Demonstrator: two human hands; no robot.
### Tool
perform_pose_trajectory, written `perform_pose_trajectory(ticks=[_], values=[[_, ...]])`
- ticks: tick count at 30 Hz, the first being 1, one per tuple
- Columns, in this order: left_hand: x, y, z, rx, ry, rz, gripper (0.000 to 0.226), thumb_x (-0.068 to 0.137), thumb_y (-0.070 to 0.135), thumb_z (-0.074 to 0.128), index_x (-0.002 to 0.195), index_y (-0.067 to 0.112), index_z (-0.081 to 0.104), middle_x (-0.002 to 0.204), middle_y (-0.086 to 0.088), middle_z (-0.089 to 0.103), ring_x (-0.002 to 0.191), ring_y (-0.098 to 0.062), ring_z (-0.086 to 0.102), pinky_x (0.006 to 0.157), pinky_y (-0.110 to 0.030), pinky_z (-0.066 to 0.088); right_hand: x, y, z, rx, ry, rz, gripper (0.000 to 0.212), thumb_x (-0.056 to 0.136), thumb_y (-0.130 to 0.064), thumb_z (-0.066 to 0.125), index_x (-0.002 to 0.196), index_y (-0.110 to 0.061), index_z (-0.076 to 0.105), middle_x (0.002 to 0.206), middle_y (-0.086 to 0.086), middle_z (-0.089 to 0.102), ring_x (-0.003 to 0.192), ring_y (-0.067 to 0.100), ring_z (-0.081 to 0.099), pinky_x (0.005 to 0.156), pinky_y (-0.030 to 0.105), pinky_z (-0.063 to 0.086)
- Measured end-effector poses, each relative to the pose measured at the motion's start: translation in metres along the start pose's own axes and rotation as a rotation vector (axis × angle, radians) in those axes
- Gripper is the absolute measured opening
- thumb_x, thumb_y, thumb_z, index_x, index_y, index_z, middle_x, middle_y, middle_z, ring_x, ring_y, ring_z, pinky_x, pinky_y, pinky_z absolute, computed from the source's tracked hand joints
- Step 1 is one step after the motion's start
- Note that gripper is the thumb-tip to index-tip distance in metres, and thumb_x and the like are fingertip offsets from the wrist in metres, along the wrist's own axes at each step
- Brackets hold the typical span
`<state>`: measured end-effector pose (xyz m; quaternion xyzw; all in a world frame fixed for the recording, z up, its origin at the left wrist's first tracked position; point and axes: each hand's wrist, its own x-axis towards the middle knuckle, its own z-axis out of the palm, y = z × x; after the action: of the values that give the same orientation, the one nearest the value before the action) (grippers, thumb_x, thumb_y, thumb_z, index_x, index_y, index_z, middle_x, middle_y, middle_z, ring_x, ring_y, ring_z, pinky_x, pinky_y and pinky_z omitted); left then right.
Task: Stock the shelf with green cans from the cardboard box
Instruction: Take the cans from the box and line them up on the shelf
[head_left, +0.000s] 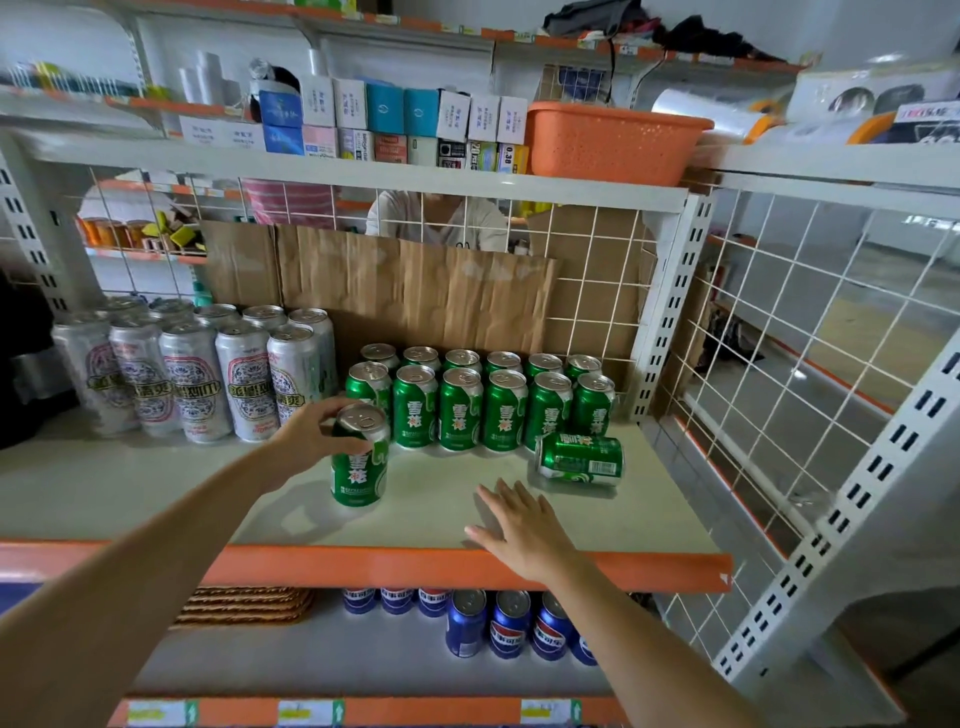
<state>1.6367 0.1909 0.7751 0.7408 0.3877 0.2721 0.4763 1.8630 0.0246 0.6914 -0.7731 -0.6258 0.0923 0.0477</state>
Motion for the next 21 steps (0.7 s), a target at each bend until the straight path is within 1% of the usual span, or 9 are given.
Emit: perform_pose_trajectory(ticks=[5, 10, 11, 13, 15, 16, 18, 19, 21], values=[[0.002, -0.011, -0.001, -0.012, 0.036, -0.011, 0.053, 0.074, -0.005, 0.071, 0.122, 0.008, 0.054, 0.096, 0.001, 0.062, 0.094, -0.018, 0.056, 0.070, -0.018, 0.042, 0.001, 0.001, 0.002, -0.022, 0.006, -0.006, 0.113, 0.054, -0.079, -0.015, 0.150, -0.027, 0.015, 0.159, 0.004, 0.009, 0.146, 0.025, 0.007, 0.118, 0.047, 0.009], [0.003, -0.021, -0.002, -0.014, 0.035, -0.031, 0.058, 0.075, -0.001, 0.072, 0.126, 0.014, 0.049, 0.102, -0.001, 0.060, 0.112, -0.029, 0.054, 0.086, -0.031, 0.043, 0.001, 0.000, 0.001, -0.019, -0.012, 0.005, 0.111, 0.054, -0.076, -0.013, 0.150, -0.028, 0.016, 0.159, 0.003, 0.007, 0.146, 0.025, 0.005, 0.118, 0.047, 0.008], [0.003, -0.020, -0.003, 0.032, 0.019, -0.016, 0.063, 0.074, 0.005, 0.074, 0.130, 0.016, 0.047, 0.107, -0.003, 0.058, 0.113, -0.029, 0.053, 0.088, -0.033, 0.043, 0.001, 0.000, 0.002, -0.019, -0.015, 0.008, 0.108, 0.057, -0.078, -0.010, 0.150, -0.028, 0.015, 0.159, 0.003, 0.006, 0.146, 0.024, 0.005, 0.118, 0.046, 0.007], [0.003, -0.016, -0.005, 0.251, 0.035, 0.086, 0.073, 0.070, 0.021, 0.077, 0.135, 0.016, 0.043, 0.121, -0.008, 0.052, 0.112, -0.024, 0.051, 0.091, -0.033, 0.042, 0.001, 0.000, 0.002, -0.015, -0.020, 0.010, 0.098, 0.067, -0.078, 0.000, 0.150, -0.027, 0.015, 0.159, 0.003, 0.005, 0.146, 0.024, 0.004, 0.118, 0.046, 0.006], [0.004, -0.007, -0.008, 0.521, 0.092, 0.232, 0.073, 0.071, 0.028, 0.078, 0.135, 0.015, 0.044, 0.130, -0.008, 0.044, 0.111, -0.018, 0.045, 0.092, -0.031, 0.039, 0.001, 0.000, 0.002, -0.006, -0.030, 0.013, 0.101, 0.064, -0.079, -0.002, 0.150, -0.028, 0.015, 0.159, 0.002, 0.005, 0.146, 0.023, 0.004, 0.118, 0.045, 0.006], [0.004, -0.001, -0.009, 0.595, 0.094, 0.283, 0.071, 0.072, 0.030, 0.078, 0.134, 0.016, 0.045, 0.130, -0.006, 0.043, 0.112, -0.019, 0.044, 0.095, -0.032, 0.039, 0.001, 0.001, 0.002, -0.011, -0.030, 0.015, 0.100, 0.066, -0.079, -0.003, 0.150, -0.028, 0.015, 0.159, 0.002, 0.005, 0.146, 0.023, 0.004, 0.118, 0.045, 0.006], [0.007, 0.003, -0.013, 0.692, 0.030, 0.306, 0.068, 0.072, 0.034, 0.077, 0.132, 0.018, 0.049, 0.127, -0.004, 0.044, 0.115, -0.020, 0.043, 0.097, -0.035, 0.040, 0.002, 0.002, 0.003, -0.035, -0.016, 0.005, 0.078, 0.086, -0.071, 0.013, 0.150, -0.027, 0.016, 0.159, 0.003, 0.006, 0.146, 0.024, 0.005, 0.118, 0.046, 0.007], [0.010, 0.003, -0.015, 0.736, -0.013, 0.291, 0.068, 0.071, 0.035, 0.078, 0.131, 0.019, 0.049, 0.125, -0.004, 0.045, 0.114, -0.020, 0.044, 0.095, -0.034, 0.041, 0.002, 0.002, 0.004, -0.039, -0.012, 0.000, 0.068, 0.093, -0.063, 0.021, 0.150, -0.026, 0.016, 0.159, 0.003, 0.006, 0.146, 0.024, 0.005, 0.118, 0.046, 0.007], [0.014, 0.002, -0.016, 0.798, -0.085, 0.252, 0.071, 0.070, 0.036, 0.079, 0.132, 0.020, 0.047, 0.122, -0.003, 0.046, 0.107, -0.016, 0.044, 0.087, -0.028, 0.040, 0.002, 0.004, 0.004, -0.043, -0.019, 0.000, 0.066, 0.094, -0.061, 0.024, 0.150, -0.026, 0.016, 0.159, 0.004, 0.005, 0.146, 0.024, 0.004, 0.118, 0.046, 0.007]])
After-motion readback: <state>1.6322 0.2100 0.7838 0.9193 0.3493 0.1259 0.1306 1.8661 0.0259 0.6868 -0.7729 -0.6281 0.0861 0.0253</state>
